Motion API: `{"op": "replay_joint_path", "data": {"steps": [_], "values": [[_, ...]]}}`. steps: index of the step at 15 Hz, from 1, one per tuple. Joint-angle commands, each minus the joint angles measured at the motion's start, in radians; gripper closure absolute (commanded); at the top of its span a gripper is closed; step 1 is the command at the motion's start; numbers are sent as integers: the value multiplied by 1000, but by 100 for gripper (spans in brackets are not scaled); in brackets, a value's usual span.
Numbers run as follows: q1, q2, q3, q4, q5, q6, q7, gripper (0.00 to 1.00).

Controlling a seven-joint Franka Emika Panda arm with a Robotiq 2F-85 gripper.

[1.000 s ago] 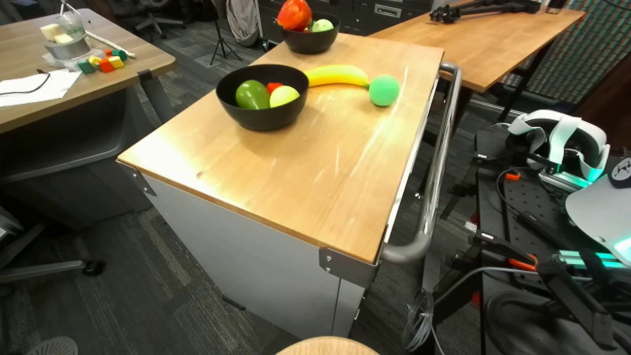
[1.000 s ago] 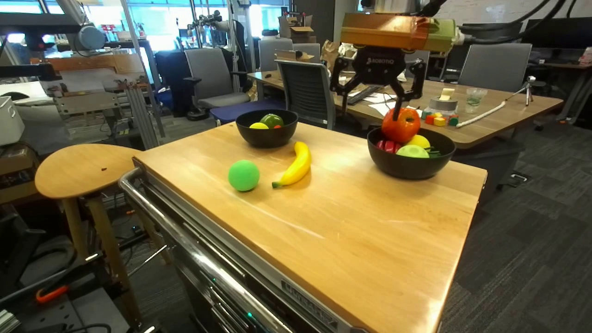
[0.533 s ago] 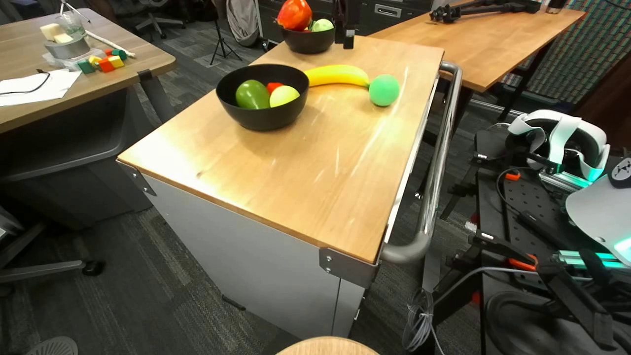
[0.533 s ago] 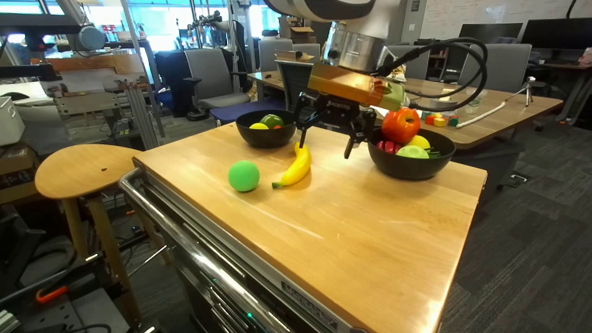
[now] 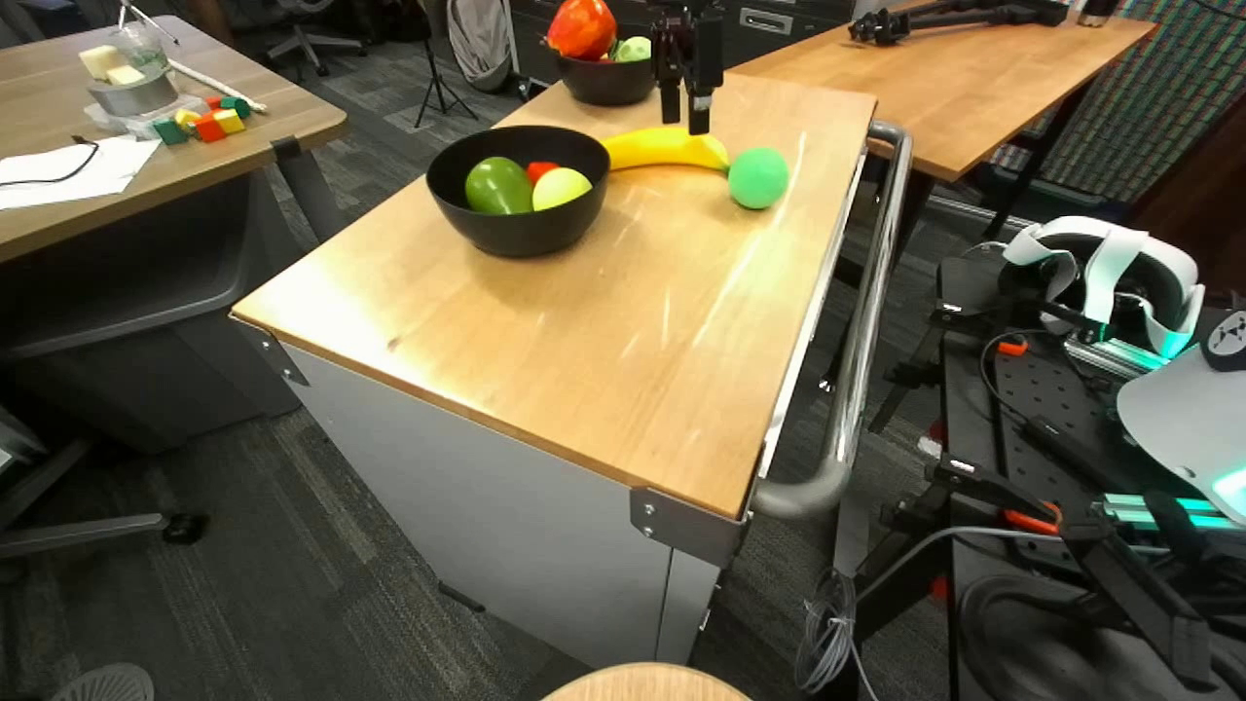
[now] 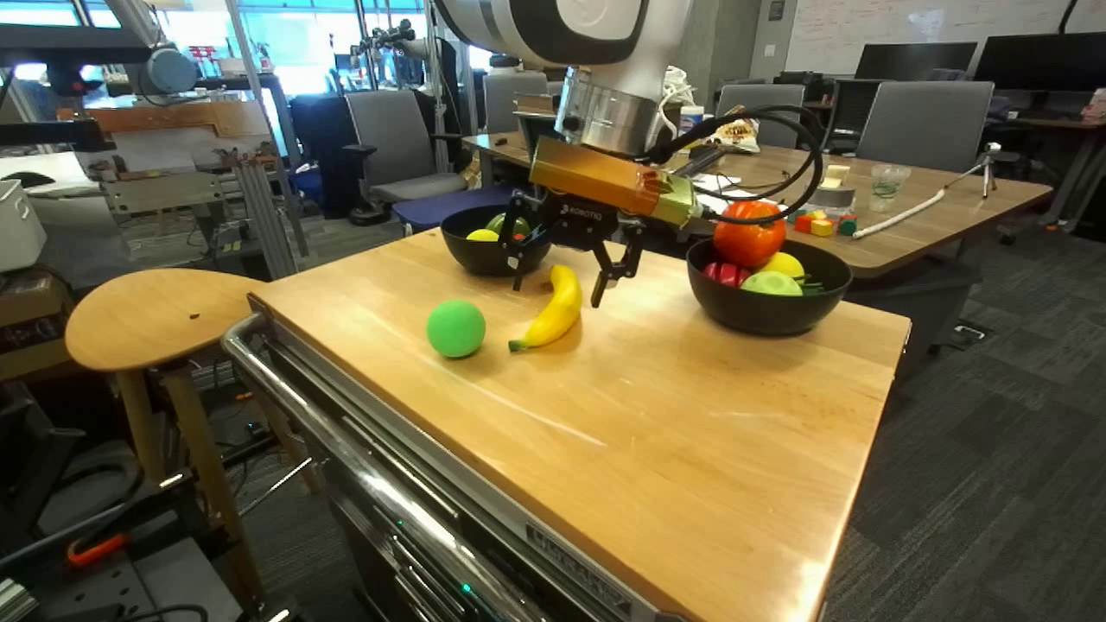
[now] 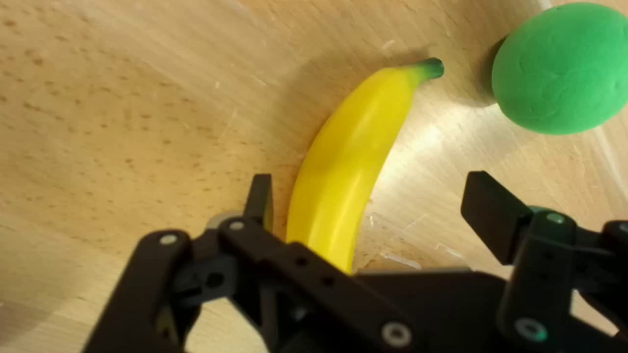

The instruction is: Put the plush fruits in the bowls

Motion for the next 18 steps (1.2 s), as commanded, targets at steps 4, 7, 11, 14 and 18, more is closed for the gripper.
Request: {"op": "replay_joint_path", "data": {"steps": [4, 7, 11, 14, 18], "values": [[15, 25, -13, -1, -23, 83, 13, 58], [19, 20, -10, -6, -39, 130, 16, 82], [19, -124, 20, -147, -22, 291, -94, 85], [28, -252, 40, -262, 18, 397, -172, 85], [84, -332, 59, -301, 183, 509, -277, 85]]}}
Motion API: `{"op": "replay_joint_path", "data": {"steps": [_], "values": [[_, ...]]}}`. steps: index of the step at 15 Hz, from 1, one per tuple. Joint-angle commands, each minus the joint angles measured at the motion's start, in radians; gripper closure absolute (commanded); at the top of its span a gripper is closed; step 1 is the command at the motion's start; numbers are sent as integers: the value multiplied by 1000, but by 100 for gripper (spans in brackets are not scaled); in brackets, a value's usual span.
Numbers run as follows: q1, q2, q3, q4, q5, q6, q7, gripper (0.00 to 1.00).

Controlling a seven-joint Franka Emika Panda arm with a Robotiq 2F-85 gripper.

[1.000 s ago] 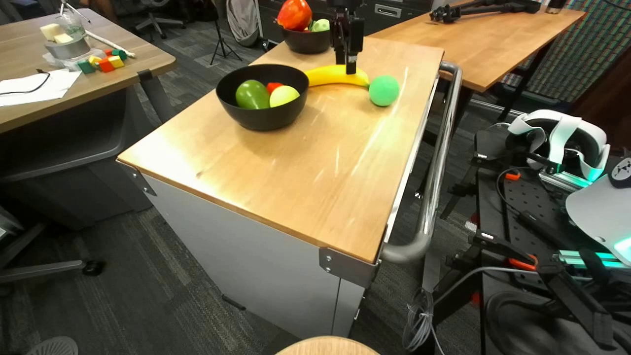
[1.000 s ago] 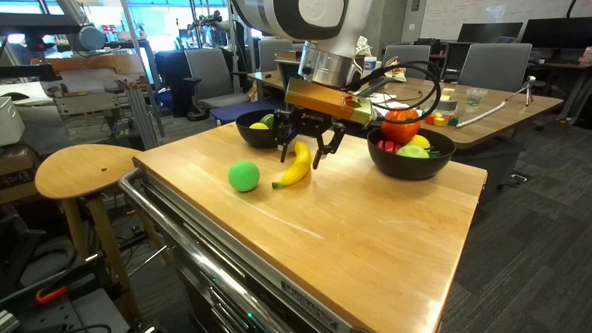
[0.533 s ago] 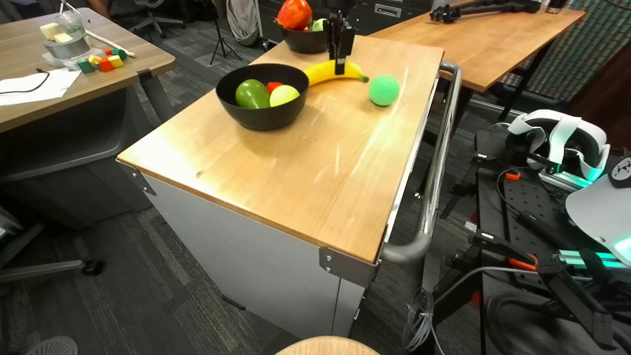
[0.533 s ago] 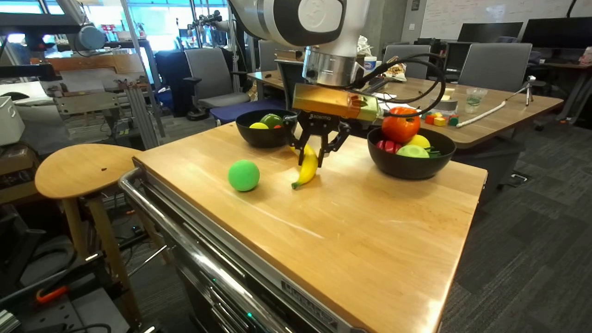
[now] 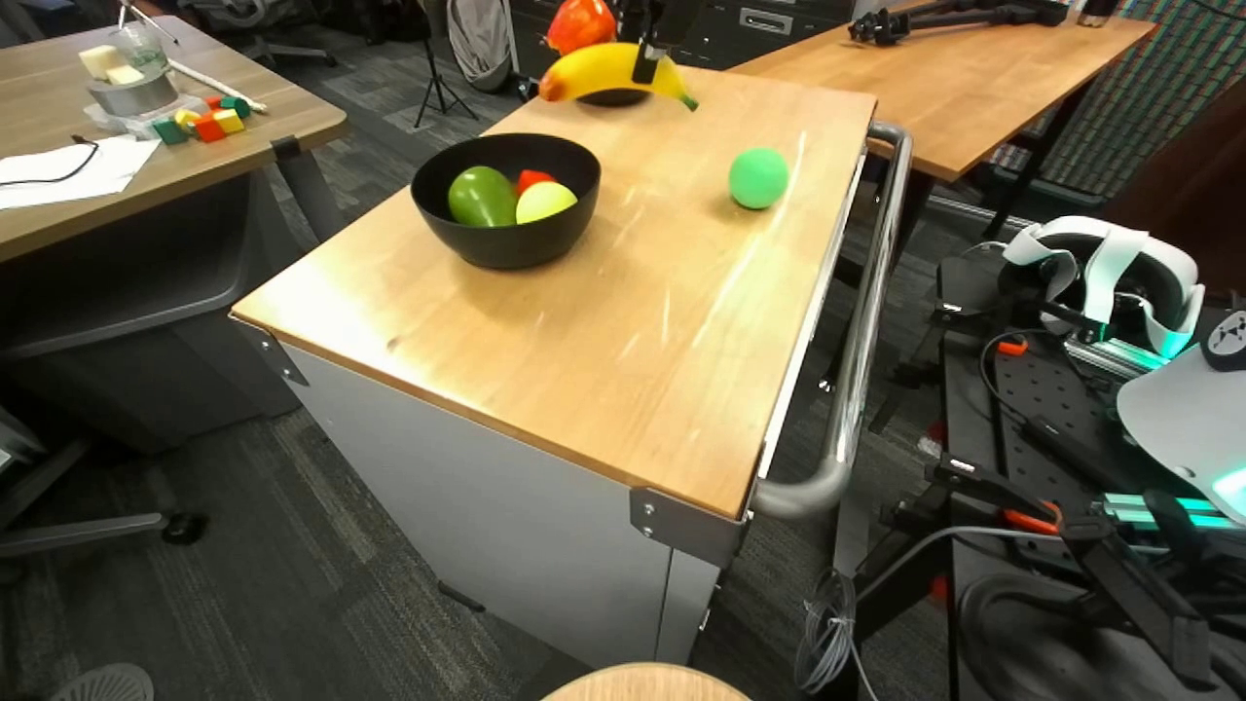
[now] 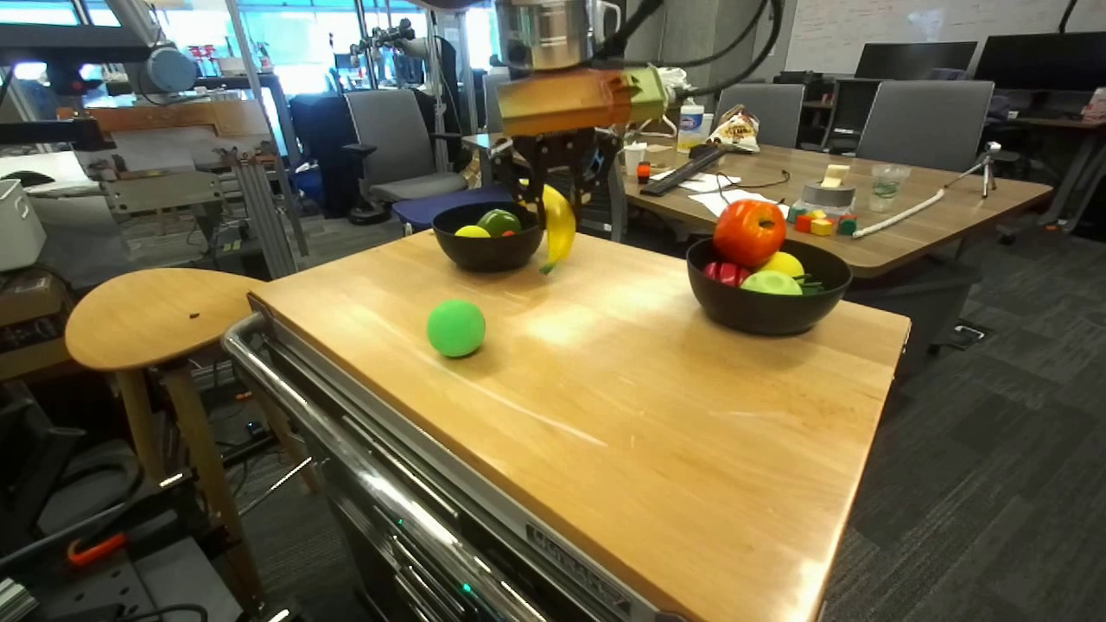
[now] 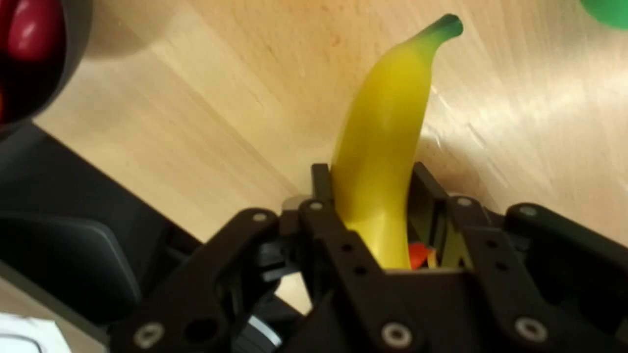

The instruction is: Put the plush fruits in the bowls

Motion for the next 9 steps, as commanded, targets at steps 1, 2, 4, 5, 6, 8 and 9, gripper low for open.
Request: {"op": "replay_joint_path", "data": {"steps": [1, 2, 4, 5, 6, 8, 9], "values": [[68, -93, 13, -56, 175, 106, -117, 85], [91, -95, 17, -47, 234, 123, -157, 85], [139, -78, 28, -16, 346, 146, -261, 85], [158, -62, 34, 4, 399, 150, -317, 85], [177, -42, 39, 24, 394, 138, -308, 85], [201, -2, 45, 53, 349, 132, -264, 85], [207, 16, 46, 65, 330, 133, -251, 85]]}}
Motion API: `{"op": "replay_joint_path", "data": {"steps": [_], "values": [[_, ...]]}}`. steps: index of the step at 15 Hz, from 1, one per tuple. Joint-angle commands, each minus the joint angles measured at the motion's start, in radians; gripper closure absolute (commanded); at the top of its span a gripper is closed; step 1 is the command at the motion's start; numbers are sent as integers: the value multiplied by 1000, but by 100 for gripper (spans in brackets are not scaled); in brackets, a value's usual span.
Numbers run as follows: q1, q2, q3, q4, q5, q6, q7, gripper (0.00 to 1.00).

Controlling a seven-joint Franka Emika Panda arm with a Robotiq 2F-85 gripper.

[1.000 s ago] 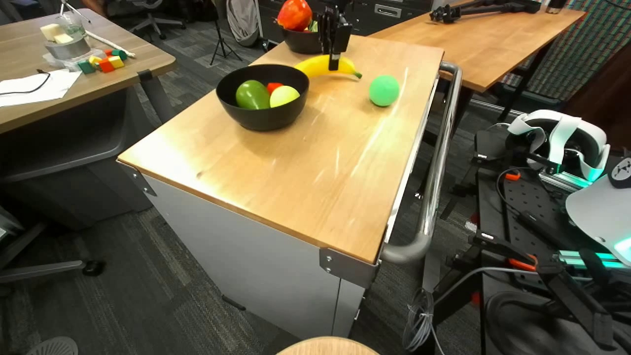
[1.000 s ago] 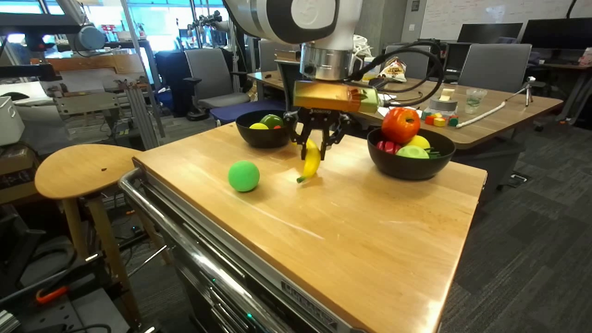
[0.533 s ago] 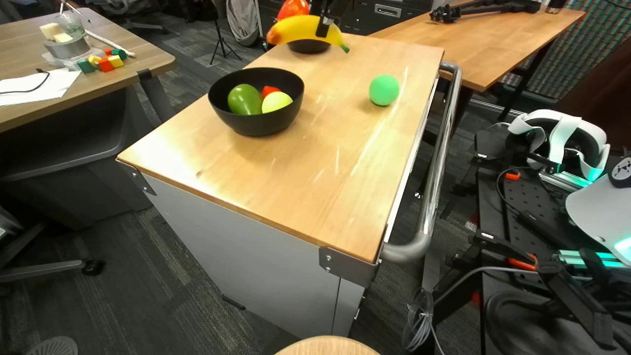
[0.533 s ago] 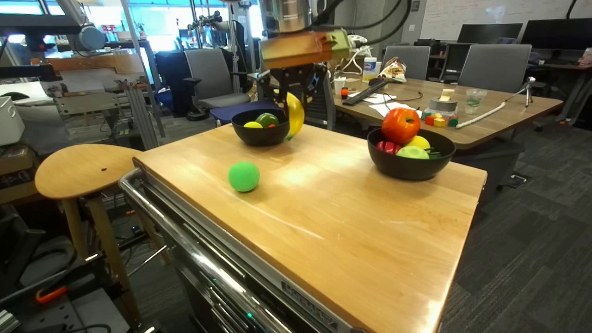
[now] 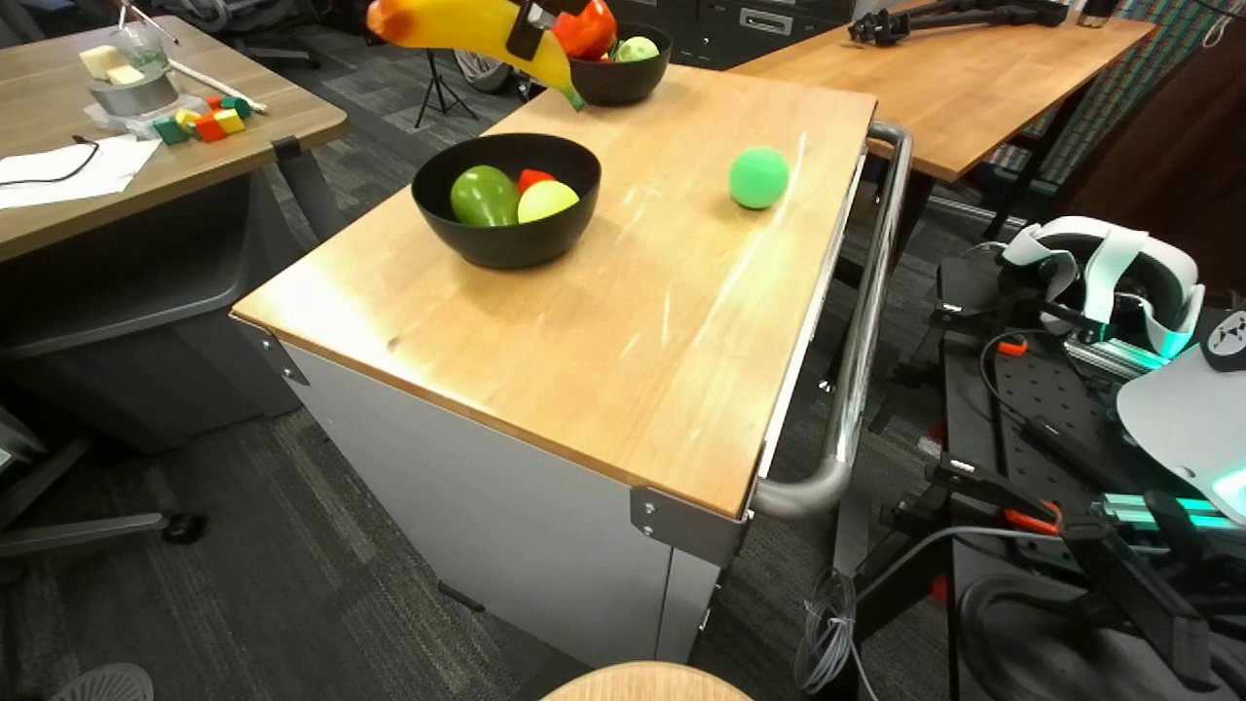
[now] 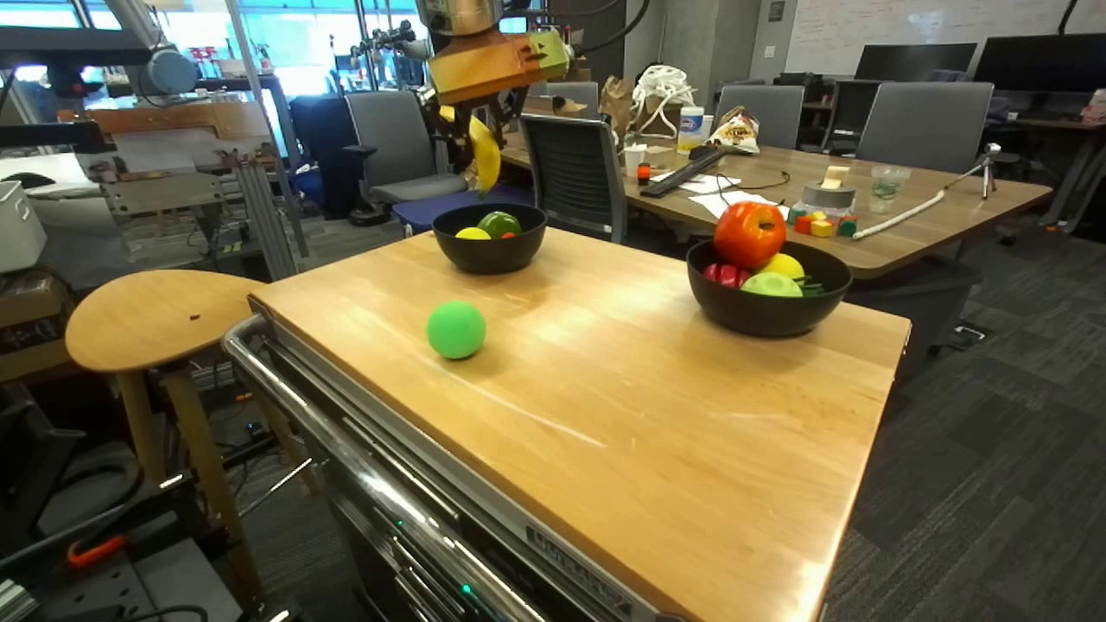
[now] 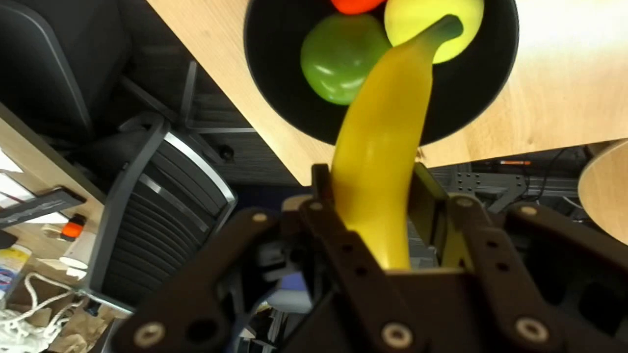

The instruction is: Put the plush fruits in the bowls

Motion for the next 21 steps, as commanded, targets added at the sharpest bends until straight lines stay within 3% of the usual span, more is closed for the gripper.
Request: {"op": "replay_joint_path", "data": {"steps": [1, 8, 9, 10, 12, 16, 21], "values": [[25, 82, 4, 75, -58, 9, 40, 85], [6, 176, -3, 141, -260, -20, 178, 85], [2, 178, -5, 149, -289, -43, 208, 74], [-3, 174, -8, 153, -310, -66, 236, 35], [-12, 157, -20, 165, -361, -144, 305, 27], [-48, 107, -44, 222, -397, -390, 387, 0], [-98, 47, -108, 255, -428, -823, 367, 0]]}}
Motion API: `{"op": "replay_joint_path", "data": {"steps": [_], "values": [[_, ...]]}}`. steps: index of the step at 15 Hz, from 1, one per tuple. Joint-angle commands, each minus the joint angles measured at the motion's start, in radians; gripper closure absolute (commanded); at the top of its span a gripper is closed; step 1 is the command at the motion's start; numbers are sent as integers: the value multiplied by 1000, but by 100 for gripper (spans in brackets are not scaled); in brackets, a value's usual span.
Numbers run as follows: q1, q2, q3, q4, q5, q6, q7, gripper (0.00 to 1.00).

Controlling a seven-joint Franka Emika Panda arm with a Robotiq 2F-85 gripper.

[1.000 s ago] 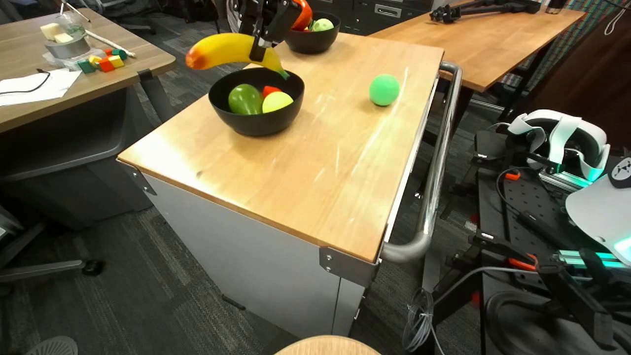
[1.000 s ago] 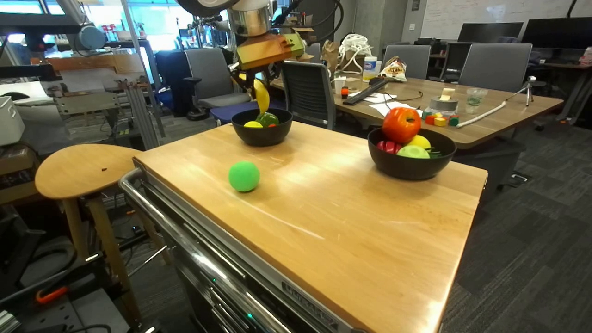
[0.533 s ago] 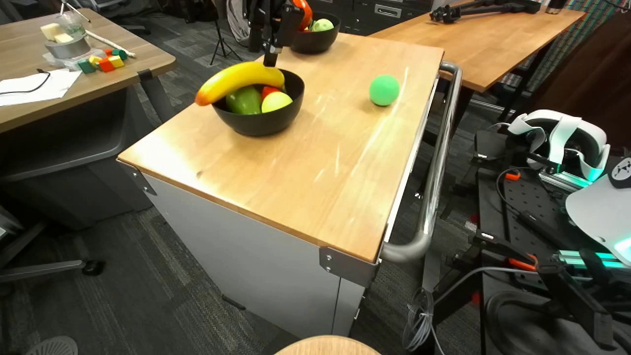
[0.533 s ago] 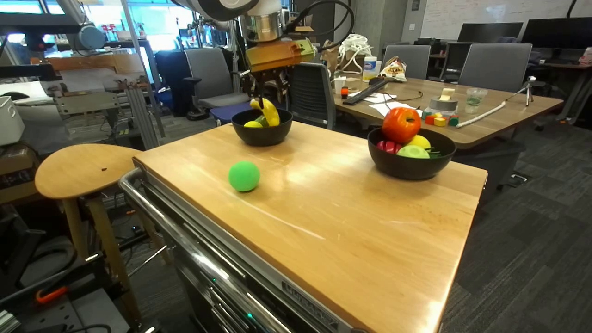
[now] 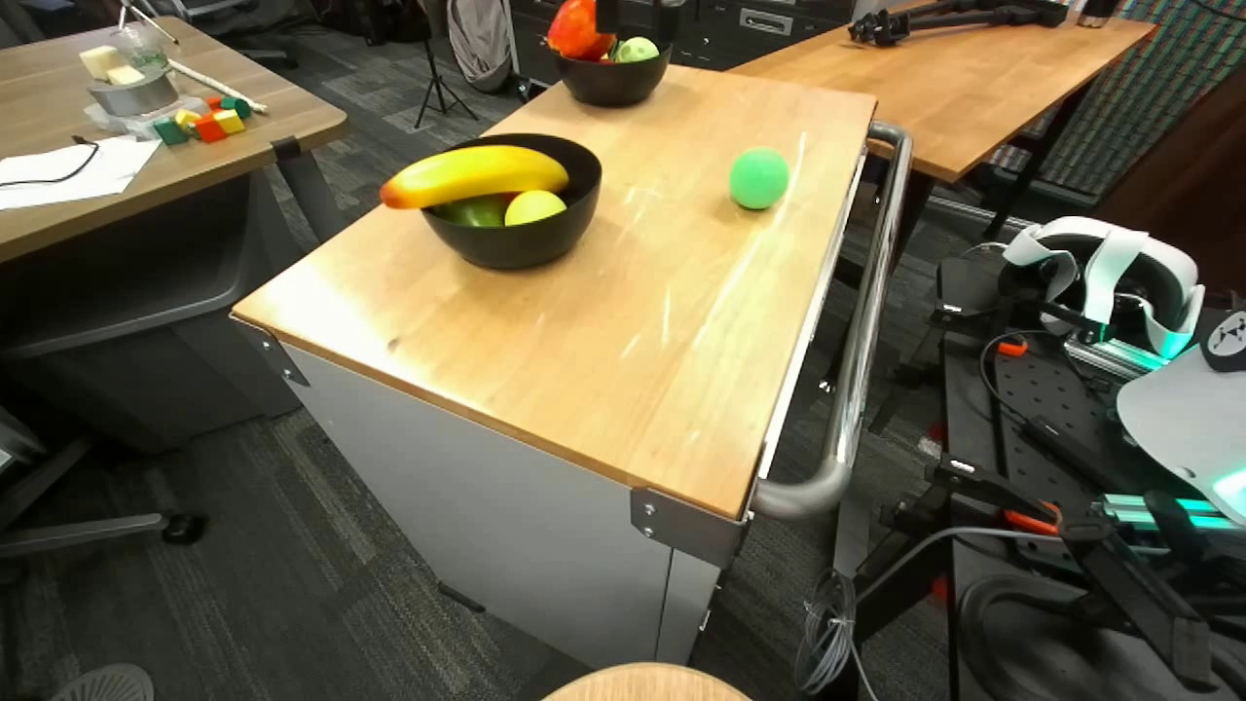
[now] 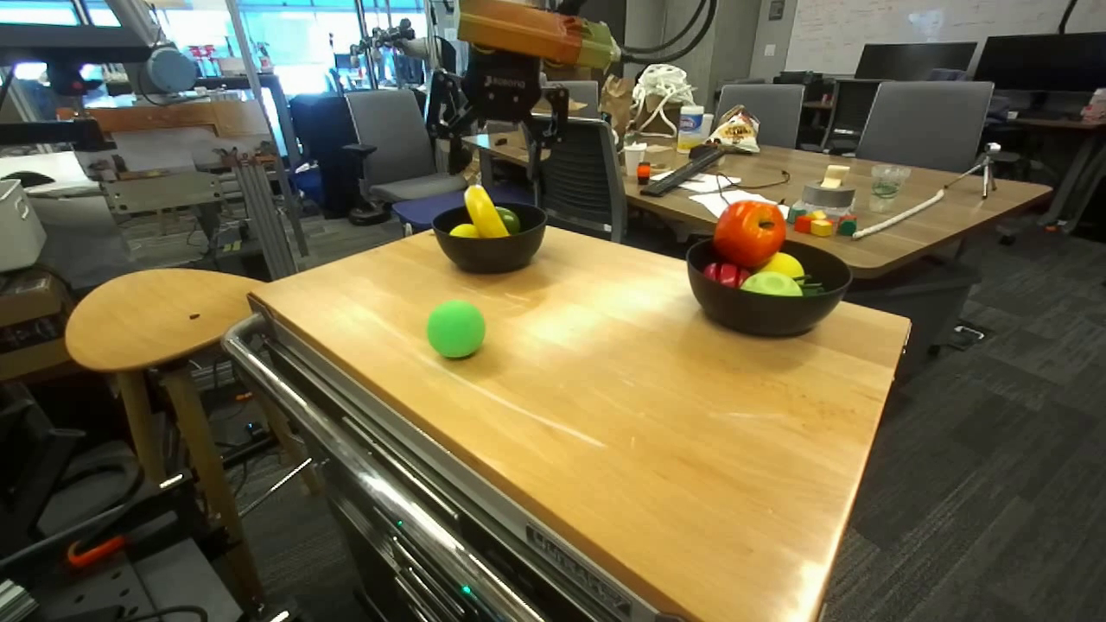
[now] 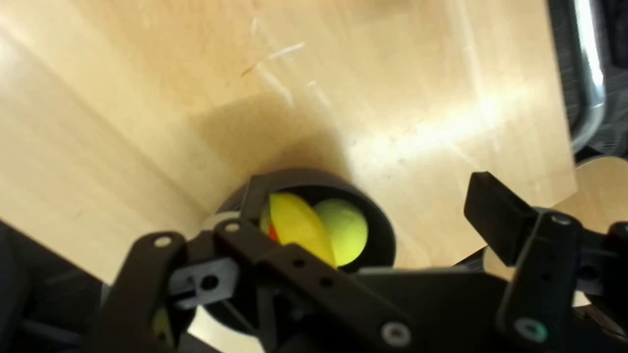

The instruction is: Put the plush fruits in the bowls

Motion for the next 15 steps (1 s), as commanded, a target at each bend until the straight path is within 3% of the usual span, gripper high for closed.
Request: {"op": "replay_joint_path", "data": {"steps": [1, 3, 4, 7, 15], "values": [[-37, -22, -43, 49, -26, -281, 2, 0], [-51, 12, -72, 86, -56, -379, 48, 0], [-40, -19, -60, 32, -29, -296, 9, 0], [-59, -1, -77, 46, -38, -340, 18, 0], [-51, 10, -72, -132, -198, -132, 3, 0]]}}
